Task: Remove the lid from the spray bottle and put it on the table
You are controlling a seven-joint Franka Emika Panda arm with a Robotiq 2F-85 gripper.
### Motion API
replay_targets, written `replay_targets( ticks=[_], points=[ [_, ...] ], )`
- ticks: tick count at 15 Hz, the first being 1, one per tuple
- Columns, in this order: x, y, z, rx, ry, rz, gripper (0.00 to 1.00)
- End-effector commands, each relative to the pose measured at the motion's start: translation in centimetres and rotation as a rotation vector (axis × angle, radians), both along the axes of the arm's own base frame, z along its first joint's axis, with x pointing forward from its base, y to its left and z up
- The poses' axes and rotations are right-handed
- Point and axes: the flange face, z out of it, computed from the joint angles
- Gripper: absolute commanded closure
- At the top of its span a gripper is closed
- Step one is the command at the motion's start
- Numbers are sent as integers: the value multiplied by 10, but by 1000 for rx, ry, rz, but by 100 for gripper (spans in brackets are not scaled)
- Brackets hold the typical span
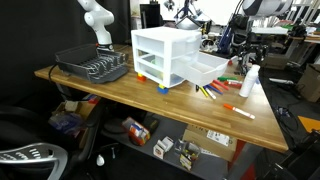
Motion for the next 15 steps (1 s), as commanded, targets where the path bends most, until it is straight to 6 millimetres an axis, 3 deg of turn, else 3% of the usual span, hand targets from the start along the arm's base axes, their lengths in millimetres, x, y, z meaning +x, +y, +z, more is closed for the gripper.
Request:
replay_targets(
  ticks=[1, 6, 15],
  points=[
    [-25, 7, -8, 38, 10, -35, 0],
    [-41, 12, -9, 39, 30, -59, 0],
    [-48, 12, 8, 11, -18, -93, 0]
  ],
)
